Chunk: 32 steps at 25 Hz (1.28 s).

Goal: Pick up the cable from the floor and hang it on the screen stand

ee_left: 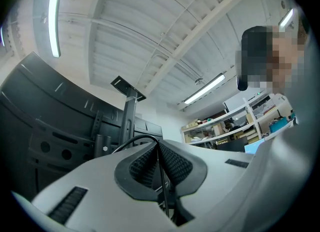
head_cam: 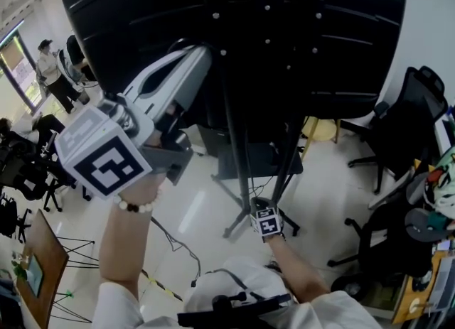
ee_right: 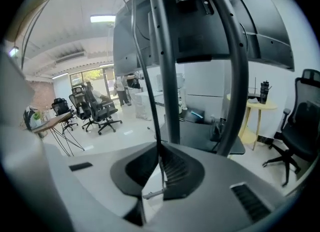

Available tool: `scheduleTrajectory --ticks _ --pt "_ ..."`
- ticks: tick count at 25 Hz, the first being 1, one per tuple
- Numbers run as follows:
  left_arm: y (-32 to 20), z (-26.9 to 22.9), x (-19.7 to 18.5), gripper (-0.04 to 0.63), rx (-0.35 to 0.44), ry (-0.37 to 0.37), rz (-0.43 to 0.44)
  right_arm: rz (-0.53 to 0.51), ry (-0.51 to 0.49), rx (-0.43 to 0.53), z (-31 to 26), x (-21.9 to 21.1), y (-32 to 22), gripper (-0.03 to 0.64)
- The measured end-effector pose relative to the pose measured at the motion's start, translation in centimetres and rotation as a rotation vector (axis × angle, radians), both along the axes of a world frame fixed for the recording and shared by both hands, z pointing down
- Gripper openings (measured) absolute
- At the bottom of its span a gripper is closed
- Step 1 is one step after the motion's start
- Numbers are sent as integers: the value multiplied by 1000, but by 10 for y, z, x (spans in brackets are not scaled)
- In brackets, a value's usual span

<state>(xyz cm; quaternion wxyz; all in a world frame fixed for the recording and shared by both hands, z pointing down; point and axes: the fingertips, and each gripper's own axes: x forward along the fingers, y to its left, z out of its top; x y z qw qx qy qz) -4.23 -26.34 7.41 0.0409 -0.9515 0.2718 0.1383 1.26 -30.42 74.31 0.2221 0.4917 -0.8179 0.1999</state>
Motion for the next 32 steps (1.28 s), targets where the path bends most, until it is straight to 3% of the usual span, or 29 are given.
scheduleTrajectory --ticks 3,8,13,17,22,26,32 --pt "-4 -1 -21 6 8 -1 -41 -10 -8 13 -11 -5 2 28" --pt "-19 21 -70 6 -19 -30 -153 42 -2 64 -60 25 7 29" --pt "-26 56 -135 6 -52 -92 -276 43 -34 264 -209 43 -7 31" --pt "-22 87 -153 6 -102 -108 -262 -20 -42 467 -350 36 -9 31" --pt "-13 116 -162 6 -152 -108 -212 -71 -30 667 -479 17 -15 31" --pt "-9 129 -164 6 -169 -88 -193 -83 -15 749 -549 1 -29 31" --pt "-12 157 -167 6 -202 -83 -209 -94 -90 802 -623 -14 -64 29"
